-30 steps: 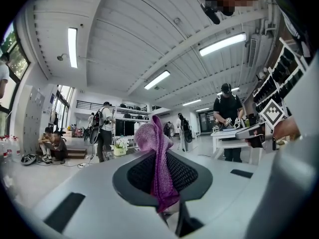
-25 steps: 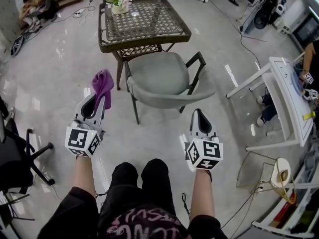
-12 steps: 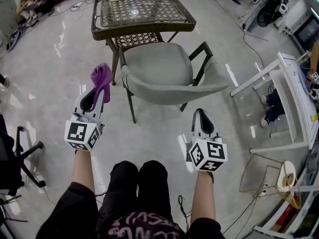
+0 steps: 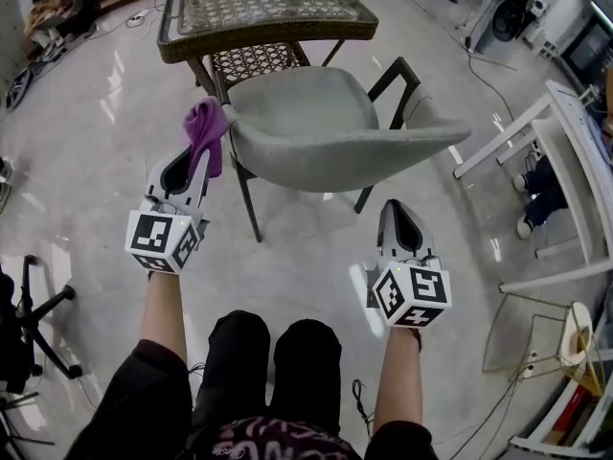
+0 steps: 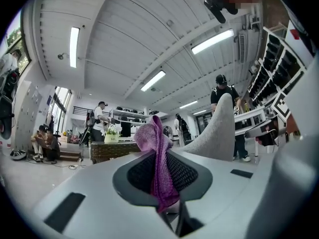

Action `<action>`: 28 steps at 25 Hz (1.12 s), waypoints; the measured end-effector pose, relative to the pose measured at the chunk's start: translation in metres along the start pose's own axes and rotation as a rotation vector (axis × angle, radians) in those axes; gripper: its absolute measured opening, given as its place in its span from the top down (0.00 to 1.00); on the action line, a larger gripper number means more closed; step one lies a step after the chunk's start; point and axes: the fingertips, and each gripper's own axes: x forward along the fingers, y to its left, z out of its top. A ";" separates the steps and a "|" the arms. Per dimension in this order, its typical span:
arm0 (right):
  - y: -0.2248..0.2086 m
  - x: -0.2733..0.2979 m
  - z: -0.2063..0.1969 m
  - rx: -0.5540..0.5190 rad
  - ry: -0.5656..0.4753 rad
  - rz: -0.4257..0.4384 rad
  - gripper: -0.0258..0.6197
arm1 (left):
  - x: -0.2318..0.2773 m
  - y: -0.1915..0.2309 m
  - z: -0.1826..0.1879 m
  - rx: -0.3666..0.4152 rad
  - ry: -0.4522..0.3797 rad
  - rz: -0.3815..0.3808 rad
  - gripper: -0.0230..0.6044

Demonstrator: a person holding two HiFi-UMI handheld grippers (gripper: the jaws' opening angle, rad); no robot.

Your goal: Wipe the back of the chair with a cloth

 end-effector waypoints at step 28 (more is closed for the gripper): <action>-0.021 -0.067 -0.065 -0.026 -0.045 -0.154 0.91 | 0.003 -0.199 0.009 0.108 -0.175 -0.469 0.85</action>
